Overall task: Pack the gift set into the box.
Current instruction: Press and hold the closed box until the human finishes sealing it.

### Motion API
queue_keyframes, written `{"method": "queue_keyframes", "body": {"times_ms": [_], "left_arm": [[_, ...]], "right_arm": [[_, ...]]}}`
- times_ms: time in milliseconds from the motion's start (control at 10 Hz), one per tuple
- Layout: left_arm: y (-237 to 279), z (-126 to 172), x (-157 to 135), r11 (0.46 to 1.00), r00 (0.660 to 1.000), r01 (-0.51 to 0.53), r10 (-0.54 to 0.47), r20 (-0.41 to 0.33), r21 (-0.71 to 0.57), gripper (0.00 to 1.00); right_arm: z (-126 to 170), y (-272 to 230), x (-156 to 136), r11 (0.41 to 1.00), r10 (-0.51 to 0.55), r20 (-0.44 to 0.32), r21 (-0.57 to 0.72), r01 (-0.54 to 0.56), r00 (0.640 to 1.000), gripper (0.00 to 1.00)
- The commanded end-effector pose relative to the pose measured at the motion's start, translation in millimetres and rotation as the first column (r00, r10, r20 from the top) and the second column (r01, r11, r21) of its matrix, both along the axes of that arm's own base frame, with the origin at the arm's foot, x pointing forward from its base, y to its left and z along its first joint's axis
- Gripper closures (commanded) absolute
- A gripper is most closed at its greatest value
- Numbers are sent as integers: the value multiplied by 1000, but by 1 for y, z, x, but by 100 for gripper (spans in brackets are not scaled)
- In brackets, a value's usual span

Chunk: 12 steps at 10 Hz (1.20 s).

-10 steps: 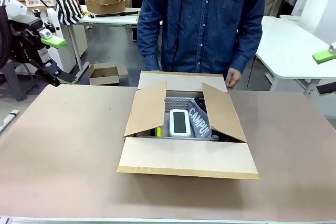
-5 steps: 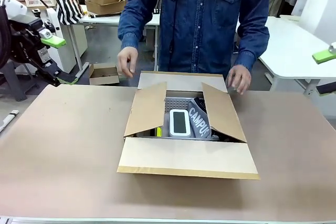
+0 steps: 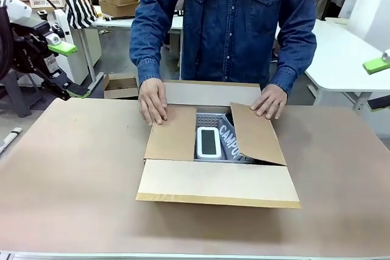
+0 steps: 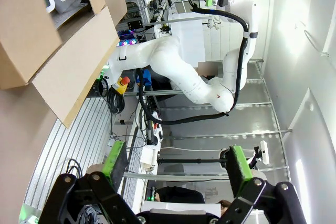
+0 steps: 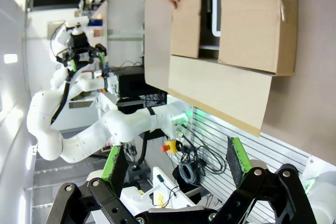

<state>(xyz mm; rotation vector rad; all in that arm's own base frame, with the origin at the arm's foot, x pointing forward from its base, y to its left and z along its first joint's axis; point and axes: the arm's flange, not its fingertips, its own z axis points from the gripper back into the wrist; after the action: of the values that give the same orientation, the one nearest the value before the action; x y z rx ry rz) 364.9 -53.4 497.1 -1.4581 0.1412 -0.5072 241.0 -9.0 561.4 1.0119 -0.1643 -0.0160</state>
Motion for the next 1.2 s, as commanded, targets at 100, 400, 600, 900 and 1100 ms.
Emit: {"method": "queue_keyframes", "body": {"times_ms": [100,400,600,900,1100], "left_arm": [[1,3,-1,1000,1000,4,-4,1,-21,0],[1,3,-1,1000,1000,4,-4,1,-21,0],[1,3,-1,1000,1000,4,-4,1,-21,0],[1,3,-1,1000,1000,4,-4,1,-21,0],[1,3,-1,1000,1000,4,-4,1,-21,0]], "right_arm": [[3,1,1,1000,11,19,18,-11,1000,0],[3,1,1,1000,11,19,18,-11,1000,0],[3,1,1,1000,11,19,18,-11,1000,0],[3,1,1,1000,11,19,18,-11,1000,0],[3,1,1,1000,11,19,18,-11,1000,0]]}}
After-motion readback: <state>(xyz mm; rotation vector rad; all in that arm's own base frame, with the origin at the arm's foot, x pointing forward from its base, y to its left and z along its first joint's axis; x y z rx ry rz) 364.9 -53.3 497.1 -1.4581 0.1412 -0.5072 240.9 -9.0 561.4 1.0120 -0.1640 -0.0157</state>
